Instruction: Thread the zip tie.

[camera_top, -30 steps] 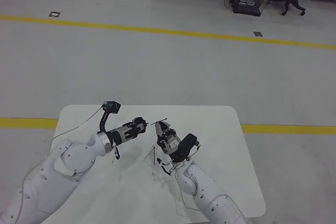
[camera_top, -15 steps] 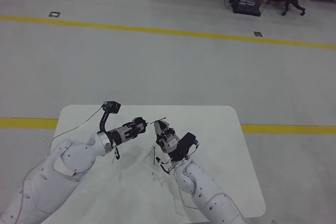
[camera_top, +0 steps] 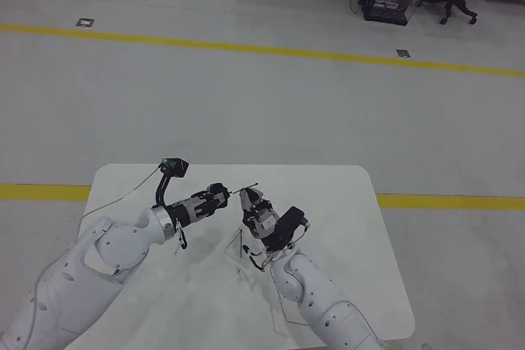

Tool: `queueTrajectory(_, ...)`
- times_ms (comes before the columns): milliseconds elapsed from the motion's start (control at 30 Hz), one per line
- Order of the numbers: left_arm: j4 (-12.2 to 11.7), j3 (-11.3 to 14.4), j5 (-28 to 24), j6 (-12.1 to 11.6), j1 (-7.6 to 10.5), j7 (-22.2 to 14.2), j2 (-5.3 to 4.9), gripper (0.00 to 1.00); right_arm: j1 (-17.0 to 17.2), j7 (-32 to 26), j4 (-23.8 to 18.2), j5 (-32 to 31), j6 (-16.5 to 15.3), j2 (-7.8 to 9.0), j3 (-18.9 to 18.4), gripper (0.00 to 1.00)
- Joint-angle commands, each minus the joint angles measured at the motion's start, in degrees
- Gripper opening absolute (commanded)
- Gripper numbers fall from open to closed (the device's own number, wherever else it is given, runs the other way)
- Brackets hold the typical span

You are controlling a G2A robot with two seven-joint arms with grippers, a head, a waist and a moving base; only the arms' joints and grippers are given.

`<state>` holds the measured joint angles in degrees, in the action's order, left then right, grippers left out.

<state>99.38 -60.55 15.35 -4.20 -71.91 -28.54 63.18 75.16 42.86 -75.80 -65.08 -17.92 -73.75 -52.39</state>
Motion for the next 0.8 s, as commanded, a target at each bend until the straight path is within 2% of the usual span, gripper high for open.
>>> queueTrajectory(0, 0.0, 0.0, 0.0, 0.0, 0.0, 0.0, 0.0, 0.0, -0.1, 0.1, 0.1, -0.1, 0.0, -0.12, 0.0, 0.0)
queueTrajectory(767, 0.0, 0.0, 0.0, 0.0, 0.0, 0.0, 0.0, 0.0, -0.2, 0.0, 1.6, -1.3, -0.6, -1.29, -1.0, 0.0)
